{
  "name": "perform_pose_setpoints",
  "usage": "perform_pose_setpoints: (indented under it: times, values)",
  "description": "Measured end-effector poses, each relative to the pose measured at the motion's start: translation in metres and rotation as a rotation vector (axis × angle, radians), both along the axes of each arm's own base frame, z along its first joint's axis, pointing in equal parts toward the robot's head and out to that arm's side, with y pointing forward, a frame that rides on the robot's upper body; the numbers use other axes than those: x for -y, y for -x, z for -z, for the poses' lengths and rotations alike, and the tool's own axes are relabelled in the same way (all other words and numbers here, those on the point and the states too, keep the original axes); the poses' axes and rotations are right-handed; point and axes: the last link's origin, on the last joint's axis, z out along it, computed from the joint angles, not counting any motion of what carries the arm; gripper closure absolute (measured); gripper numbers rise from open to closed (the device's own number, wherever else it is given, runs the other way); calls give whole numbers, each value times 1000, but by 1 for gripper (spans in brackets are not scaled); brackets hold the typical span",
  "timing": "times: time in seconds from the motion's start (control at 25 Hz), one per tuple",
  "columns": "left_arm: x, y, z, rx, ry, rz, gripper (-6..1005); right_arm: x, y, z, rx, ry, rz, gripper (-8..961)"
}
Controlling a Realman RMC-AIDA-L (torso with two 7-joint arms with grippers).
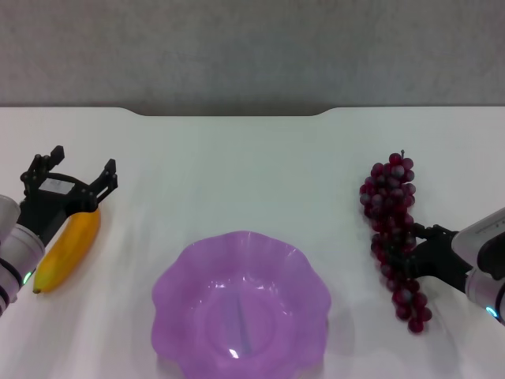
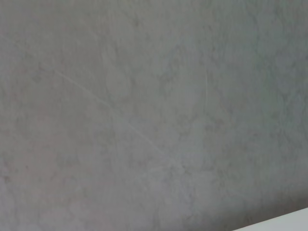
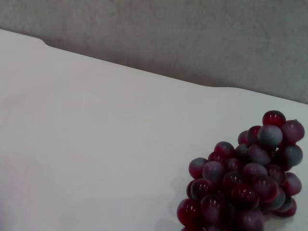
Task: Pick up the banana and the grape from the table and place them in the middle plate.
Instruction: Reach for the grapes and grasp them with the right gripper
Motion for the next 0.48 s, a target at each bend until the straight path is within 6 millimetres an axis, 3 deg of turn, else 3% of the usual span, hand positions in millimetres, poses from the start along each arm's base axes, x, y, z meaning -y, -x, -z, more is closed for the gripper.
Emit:
perform_pose_setpoints:
  times: [0.48]
  values:
    - [0, 0, 0, 0, 0, -1, 95, 0, -2, -1, 17, 1, -7, 423]
